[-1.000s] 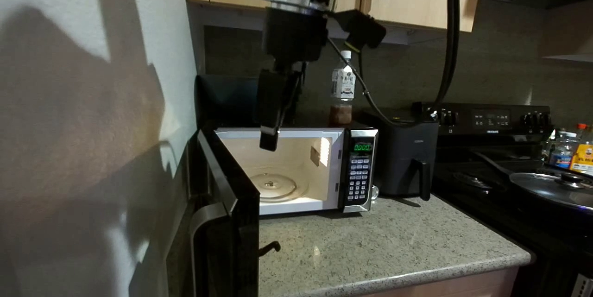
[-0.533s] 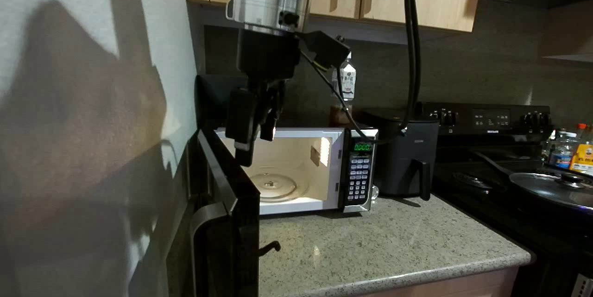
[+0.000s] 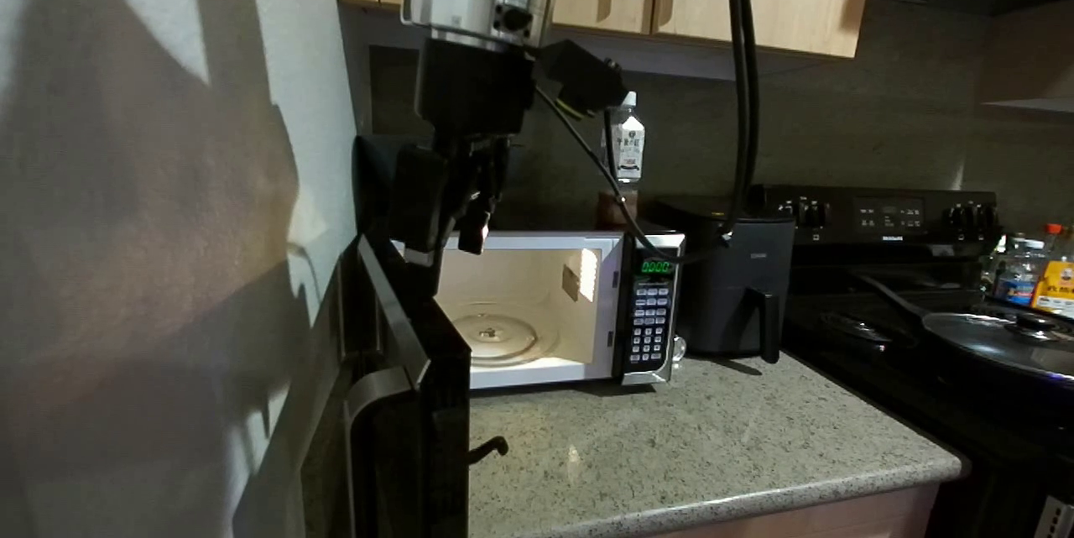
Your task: Close the microwave door
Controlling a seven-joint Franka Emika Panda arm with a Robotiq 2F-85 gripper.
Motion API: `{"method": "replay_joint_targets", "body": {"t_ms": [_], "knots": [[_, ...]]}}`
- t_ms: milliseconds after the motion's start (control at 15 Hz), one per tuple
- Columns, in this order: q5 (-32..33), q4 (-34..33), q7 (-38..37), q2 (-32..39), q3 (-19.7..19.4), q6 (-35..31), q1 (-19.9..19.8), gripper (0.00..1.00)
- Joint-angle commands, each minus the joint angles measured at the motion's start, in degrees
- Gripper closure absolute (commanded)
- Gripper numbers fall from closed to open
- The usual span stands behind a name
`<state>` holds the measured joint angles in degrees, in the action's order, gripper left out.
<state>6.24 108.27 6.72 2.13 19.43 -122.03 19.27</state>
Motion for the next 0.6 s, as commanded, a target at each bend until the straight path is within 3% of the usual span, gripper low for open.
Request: {"method": "replay_joint_targets", "body": {"t_ms": [0, 533], "knots": [[-1.15, -1.13, -1.46, 1.20, 0.15, -0.04, 0.36, 0.00], [-4.91, -2.65, -1.72, 5.29, -0.10, 1.23, 0.34, 0.00]]}}
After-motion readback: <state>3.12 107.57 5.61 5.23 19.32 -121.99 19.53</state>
